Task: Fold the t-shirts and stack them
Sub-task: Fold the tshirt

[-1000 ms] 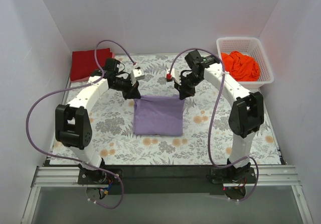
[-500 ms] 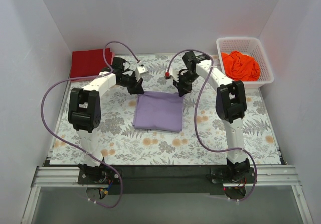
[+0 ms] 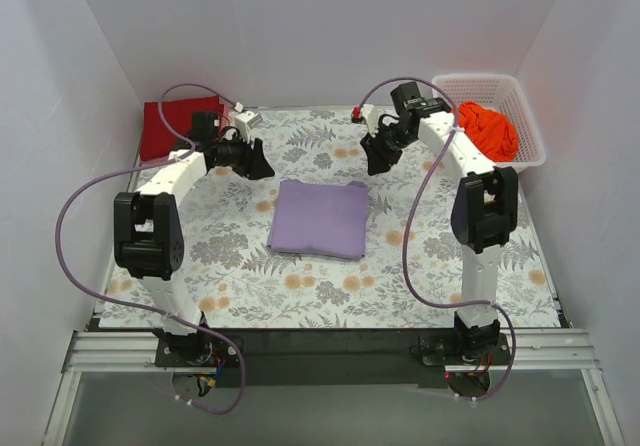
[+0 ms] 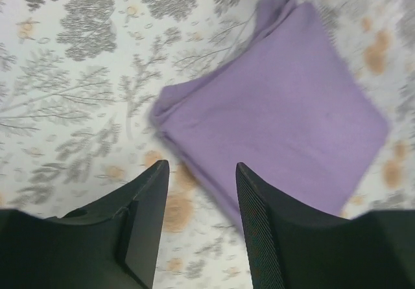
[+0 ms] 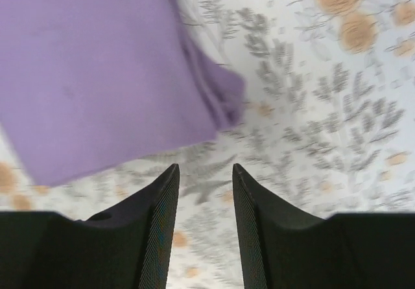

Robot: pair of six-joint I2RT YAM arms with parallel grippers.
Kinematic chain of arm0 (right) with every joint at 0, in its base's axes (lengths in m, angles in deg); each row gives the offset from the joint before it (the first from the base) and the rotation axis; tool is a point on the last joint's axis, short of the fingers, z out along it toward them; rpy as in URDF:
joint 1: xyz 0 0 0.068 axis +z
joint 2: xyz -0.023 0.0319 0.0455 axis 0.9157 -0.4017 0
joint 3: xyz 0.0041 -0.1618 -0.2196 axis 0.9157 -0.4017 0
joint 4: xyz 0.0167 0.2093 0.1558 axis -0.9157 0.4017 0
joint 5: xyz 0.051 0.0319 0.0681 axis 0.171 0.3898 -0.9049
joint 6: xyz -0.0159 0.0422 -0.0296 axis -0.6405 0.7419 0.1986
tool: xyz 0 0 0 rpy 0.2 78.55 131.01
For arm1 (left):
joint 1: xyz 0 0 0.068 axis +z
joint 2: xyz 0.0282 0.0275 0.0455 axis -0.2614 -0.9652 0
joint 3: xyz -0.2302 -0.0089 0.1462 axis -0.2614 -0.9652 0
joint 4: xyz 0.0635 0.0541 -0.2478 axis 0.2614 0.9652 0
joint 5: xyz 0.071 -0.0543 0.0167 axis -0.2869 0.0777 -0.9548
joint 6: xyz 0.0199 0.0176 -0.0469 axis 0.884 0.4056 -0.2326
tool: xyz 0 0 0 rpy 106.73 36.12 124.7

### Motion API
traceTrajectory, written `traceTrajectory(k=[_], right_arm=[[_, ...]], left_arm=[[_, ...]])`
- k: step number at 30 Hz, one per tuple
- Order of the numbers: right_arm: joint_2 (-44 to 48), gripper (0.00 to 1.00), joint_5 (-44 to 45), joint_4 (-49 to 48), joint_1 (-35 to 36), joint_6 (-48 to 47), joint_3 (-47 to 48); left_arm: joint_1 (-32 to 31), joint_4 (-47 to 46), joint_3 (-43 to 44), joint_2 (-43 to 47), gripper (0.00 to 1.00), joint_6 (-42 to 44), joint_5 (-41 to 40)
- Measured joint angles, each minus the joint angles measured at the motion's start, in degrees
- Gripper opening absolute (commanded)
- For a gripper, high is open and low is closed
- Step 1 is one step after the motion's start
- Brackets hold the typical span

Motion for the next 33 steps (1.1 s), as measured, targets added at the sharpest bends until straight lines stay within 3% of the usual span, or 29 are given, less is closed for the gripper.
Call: traceTrajectory(k=[4,8,15,21,28,33], right_arm=[[9.99,0.45,-8.76,-2.32,-0.68,11.23,-11.65],[16.81,0.46,-18.38,-6.47,1.31,20.72,-24.26],[18.62,0.45,-28.44,-16.55,9.44,35.69,-42.64],[15.21,0.44,-30.8,-23.39,12.22,42.6,-45.92],[5.29,0.43,-30.75,-25.83,5.16,44.48,-46.31],[4.98,0.42,-31.36,-24.2,1.22,44.7,-46.86]], left_arm=[[-0.57,-4.0,-7.37,6.91,0.49,-14.82,6.21],[-4.42,-10.58,-20.0,13.03,0.51,-27.5,11.87],[-11.58,-17.22,-36.35,20.9,0.52,-43.21,15.21],[-11.8,-24.15,-40.92,17.79,0.53,-50.93,13.99],[-8.57,-29.97,-40.65,4.55,0.53,-55.87,13.88],[-4.02,-30.27,-40.68,3.1,0.53,-56.61,17.27]])
